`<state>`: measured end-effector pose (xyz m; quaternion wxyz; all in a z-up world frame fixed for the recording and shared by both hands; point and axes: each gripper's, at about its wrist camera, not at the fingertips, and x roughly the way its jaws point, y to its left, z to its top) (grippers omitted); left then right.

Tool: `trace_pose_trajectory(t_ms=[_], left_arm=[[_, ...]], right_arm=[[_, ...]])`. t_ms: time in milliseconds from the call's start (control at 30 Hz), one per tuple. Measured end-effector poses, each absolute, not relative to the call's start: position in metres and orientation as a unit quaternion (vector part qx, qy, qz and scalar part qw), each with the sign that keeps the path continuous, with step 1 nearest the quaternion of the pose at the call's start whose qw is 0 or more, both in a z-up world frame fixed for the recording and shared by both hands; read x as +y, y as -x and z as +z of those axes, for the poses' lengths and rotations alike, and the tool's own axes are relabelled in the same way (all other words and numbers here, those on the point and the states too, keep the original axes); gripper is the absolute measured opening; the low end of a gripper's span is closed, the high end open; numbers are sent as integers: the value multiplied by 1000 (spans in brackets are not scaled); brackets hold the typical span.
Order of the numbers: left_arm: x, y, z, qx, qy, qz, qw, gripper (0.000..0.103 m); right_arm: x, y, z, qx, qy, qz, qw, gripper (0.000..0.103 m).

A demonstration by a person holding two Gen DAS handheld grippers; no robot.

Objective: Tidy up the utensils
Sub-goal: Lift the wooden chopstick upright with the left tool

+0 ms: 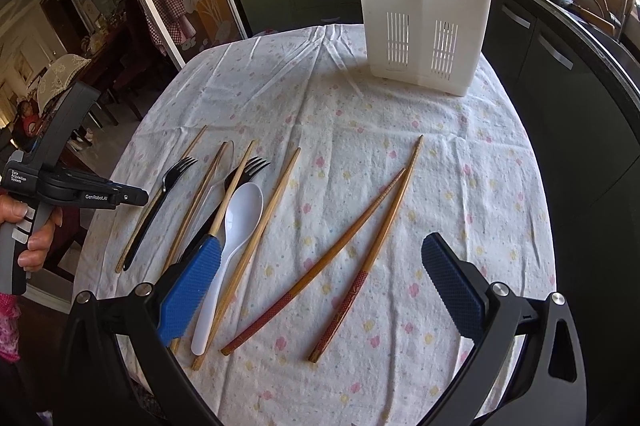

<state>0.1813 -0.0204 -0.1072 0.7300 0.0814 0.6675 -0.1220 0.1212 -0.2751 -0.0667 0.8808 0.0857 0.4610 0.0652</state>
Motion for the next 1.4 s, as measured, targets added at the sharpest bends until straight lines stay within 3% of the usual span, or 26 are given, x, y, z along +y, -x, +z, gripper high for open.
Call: trace_pose_trajectory(t_ms=[1033,1400], left_arm=[[-40,-190,-138,672,-96,-118,724,6],[-26,-169,-59,607,-57,-158,777,6]], right_arm=[[-289,-124,-65,466,-94,67,877,99],[-318,-182,-112,607,-128,55,782,99]])
